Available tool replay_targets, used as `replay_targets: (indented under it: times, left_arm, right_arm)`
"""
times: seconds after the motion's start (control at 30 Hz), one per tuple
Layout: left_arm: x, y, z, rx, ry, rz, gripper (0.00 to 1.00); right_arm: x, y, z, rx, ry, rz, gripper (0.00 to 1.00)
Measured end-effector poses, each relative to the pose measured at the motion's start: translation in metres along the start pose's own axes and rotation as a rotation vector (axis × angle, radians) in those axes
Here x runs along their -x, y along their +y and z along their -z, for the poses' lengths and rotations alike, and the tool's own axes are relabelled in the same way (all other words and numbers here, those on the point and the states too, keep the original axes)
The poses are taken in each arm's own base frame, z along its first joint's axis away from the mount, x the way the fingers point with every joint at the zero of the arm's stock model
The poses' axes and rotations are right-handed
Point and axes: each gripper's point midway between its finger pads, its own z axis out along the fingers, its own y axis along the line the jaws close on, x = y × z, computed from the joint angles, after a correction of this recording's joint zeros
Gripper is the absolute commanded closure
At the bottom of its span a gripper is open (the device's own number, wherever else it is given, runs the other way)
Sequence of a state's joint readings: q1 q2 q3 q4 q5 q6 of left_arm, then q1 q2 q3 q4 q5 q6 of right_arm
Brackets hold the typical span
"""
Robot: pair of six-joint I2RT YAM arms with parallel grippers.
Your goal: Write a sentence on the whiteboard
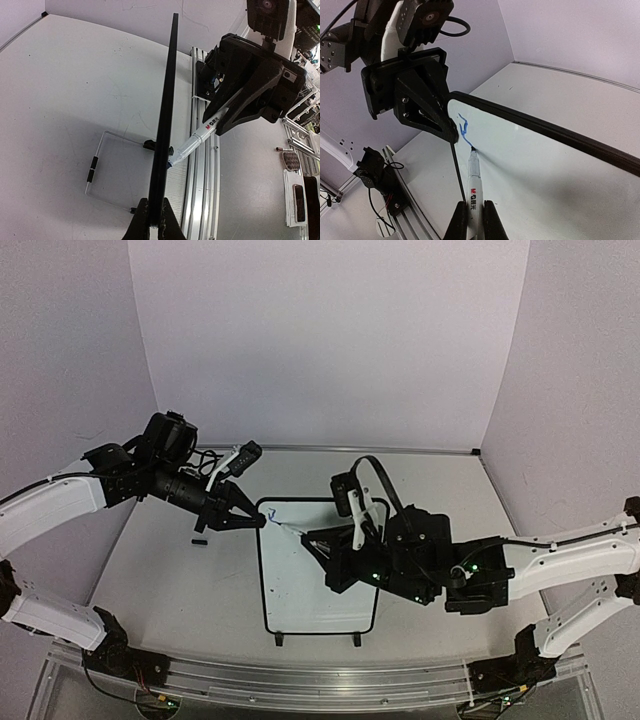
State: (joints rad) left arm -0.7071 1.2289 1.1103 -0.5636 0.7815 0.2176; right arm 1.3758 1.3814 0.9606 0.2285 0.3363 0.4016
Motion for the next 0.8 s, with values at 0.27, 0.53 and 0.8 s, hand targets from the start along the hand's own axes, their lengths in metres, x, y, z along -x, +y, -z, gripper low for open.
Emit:
replay_targets:
  times: [0.27,0.53,0.8]
  left_arm:
    - [0.000,0.000,0.000,0.000,0.000,0.000,1.00]
    - [0.000,0.000,0.000,0.000,0.000,0.001,1.00]
    - [0.000,0.001,0.000,0.000,0.001,0.002,1.00]
  right_arm:
    - [-0.003,-0.001,0.000,-0.003,0.013,-0.005,1.00]
    - [-0.008,-0.001,-0.001,-0.006,0.025,0.002,1.00]
    - [-0.019,0.003,-0.008,0.000,0.051,0.025,1.00]
